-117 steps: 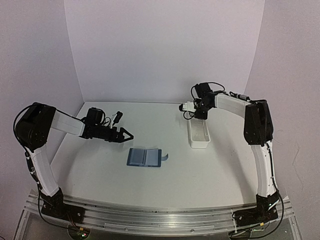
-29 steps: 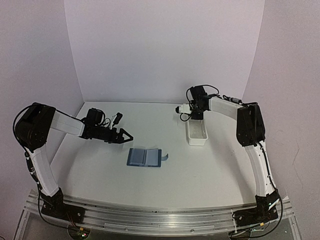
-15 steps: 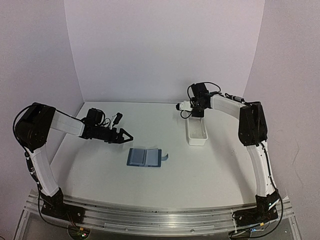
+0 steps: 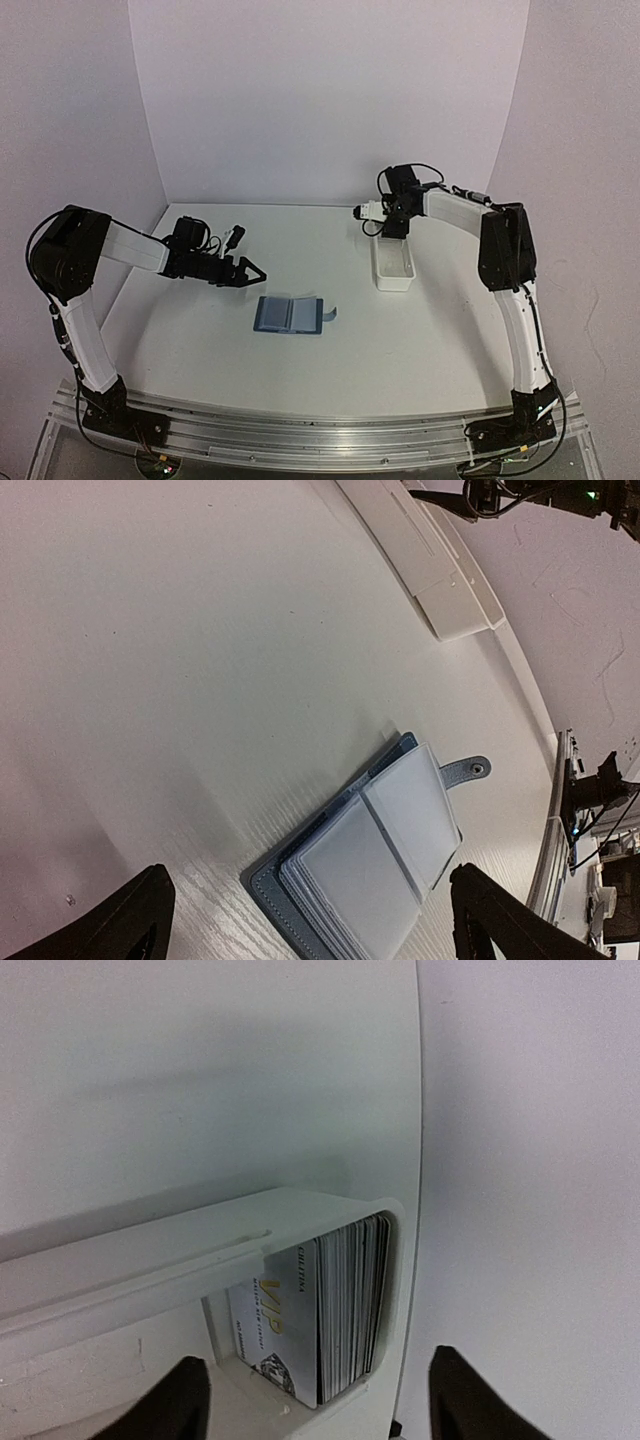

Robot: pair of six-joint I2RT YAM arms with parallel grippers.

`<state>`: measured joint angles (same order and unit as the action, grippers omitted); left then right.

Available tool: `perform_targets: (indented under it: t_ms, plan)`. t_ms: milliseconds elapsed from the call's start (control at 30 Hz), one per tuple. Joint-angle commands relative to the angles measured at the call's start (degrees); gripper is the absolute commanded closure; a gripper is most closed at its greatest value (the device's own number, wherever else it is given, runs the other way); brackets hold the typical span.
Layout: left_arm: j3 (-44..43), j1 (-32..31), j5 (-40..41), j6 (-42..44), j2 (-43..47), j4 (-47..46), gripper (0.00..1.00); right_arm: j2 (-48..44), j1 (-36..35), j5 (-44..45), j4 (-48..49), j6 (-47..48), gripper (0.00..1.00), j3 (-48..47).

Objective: Put the credit cards into the card holder
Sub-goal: Pick up the credit card from the storage box.

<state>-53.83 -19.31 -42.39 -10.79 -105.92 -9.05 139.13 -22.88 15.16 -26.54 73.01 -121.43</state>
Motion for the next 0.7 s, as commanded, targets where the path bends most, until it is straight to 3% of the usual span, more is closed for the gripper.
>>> perform_targets:
  t_ms: [0, 200, 667]
  plan:
    - [1.06, 0.31, -0.45, 0.42, 2.40, -0.80, 0.04, -0.29, 0.82, 0.26, 5.10, 4.50, 0.02, -1.44]
    - [0.92, 0.32, -0.20, 0.94, 2.32, -0.13, 0.04, 3.19, 1.07, 1.37, 11.07, 8.08, 0.02, -2.92]
    - [-0.38, 0.41, 0.18, 1.91, 0.86, 1.19, 0.04, 8.98, 1.84, -0.59, 14.58, 10.29, 0.02, -6.59]
